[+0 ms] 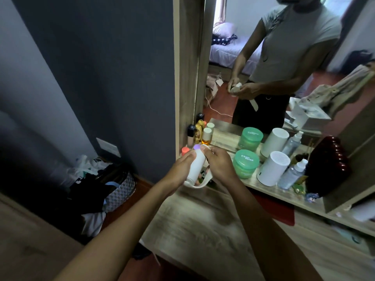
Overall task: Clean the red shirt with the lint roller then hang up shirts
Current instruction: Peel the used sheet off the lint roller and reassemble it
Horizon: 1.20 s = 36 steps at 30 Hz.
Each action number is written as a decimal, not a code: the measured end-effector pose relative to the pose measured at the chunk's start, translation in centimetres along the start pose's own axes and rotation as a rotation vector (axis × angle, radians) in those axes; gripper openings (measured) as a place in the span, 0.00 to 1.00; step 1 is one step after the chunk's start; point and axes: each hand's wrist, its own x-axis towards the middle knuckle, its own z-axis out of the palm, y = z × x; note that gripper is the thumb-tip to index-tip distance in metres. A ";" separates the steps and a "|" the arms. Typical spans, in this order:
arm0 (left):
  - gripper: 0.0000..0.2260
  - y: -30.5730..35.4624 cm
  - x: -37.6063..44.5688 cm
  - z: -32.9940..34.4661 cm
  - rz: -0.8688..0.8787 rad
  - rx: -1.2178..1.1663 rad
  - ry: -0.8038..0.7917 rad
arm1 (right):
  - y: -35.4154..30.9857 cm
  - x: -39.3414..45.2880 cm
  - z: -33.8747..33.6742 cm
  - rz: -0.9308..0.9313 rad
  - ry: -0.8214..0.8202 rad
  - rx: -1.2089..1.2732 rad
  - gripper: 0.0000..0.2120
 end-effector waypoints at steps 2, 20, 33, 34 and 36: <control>0.13 0.1 0.0 0.0 0.015 0.001 -0.008 | 0.3 0.2 0.1 0.009 -0.003 0.016 0.20; 0.16 0.2 -1.8 -0.5 0.134 0.124 -0.071 | 0.2 0.1 -0.5 0.290 -0.327 0.454 0.27; 0.16 3.2 -1.3 -5.1 0.189 0.213 0.138 | 0.3 -1.3 -0.6 0.141 -0.666 0.172 0.16; 0.16 3.2 -1.2 -5.8 0.189 0.238 0.147 | 0.6 -1.5 -0.4 0.126 -0.679 0.096 0.13; 0.16 3.0 -1.5 -6.6 0.175 0.265 0.140 | 1.0 -1.9 0.2 0.111 -0.659 0.014 0.07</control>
